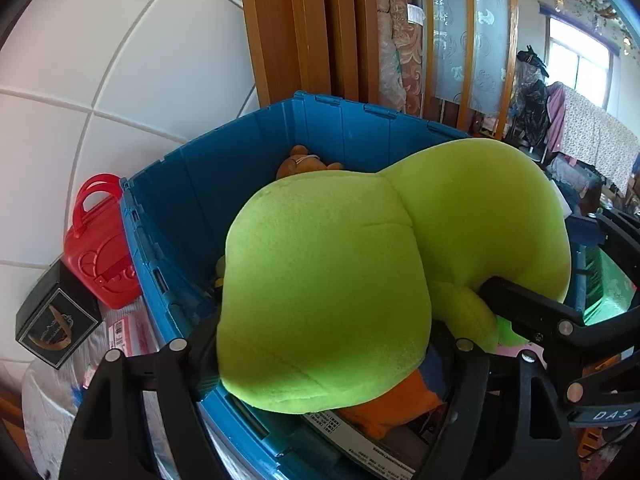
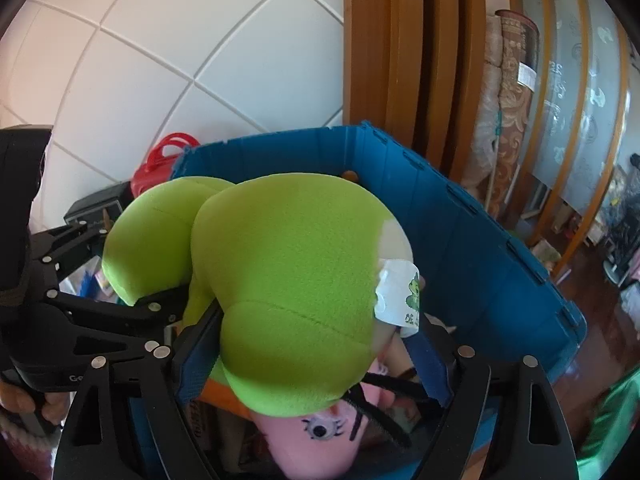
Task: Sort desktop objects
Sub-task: 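Lift the green plush with both grippers and carry it over the bin, then open both grippers to drop the green plush into the bin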
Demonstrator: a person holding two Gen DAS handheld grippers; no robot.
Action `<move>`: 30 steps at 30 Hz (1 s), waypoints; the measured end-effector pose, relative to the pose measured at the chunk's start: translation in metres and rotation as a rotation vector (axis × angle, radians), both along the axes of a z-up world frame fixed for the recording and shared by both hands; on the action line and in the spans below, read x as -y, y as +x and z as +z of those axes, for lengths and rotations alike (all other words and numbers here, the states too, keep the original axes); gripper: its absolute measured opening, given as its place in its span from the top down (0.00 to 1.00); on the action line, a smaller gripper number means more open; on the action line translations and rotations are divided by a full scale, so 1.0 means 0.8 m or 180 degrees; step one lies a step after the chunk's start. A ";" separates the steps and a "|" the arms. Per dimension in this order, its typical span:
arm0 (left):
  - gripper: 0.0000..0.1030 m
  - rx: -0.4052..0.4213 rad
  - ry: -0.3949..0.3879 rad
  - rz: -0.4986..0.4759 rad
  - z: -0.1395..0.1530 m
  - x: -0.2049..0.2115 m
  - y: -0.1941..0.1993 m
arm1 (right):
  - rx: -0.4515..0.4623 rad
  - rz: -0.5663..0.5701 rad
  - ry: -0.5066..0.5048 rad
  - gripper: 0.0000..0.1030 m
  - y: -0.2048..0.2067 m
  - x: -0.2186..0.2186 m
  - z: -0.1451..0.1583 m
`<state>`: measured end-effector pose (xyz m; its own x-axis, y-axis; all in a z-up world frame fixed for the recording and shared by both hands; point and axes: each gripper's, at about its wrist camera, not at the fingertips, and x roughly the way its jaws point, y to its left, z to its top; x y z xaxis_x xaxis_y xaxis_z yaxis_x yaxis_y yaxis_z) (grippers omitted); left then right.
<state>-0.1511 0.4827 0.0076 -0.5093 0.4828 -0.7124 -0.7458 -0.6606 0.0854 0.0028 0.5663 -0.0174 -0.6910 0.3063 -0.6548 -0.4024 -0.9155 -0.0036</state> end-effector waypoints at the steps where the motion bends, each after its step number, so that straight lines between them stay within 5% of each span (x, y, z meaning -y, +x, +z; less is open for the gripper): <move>1: 0.25 -0.0030 -0.0033 0.0024 0.000 -0.003 0.001 | 0.0012 -0.0068 0.0038 0.18 0.000 -0.001 0.001; 12: 0.22 -0.0181 -0.0009 0.0165 0.019 0.003 0.016 | -0.0104 -0.0259 0.0146 0.01 0.002 -0.020 0.013; 20: 0.22 -0.0283 0.0105 0.0178 0.034 0.020 0.024 | -0.0232 -0.0563 0.0408 0.00 0.008 -0.021 0.032; 30: 0.22 -0.0396 0.0199 0.0235 0.051 0.042 0.024 | -0.0248 -0.0532 0.0410 0.00 0.013 -0.007 0.037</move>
<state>-0.1317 0.4493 0.0486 -0.6274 0.4821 -0.6114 -0.6812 -0.7202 0.1311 0.0135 0.5716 0.0119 -0.6706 0.4985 -0.5494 -0.5522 -0.8299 -0.0791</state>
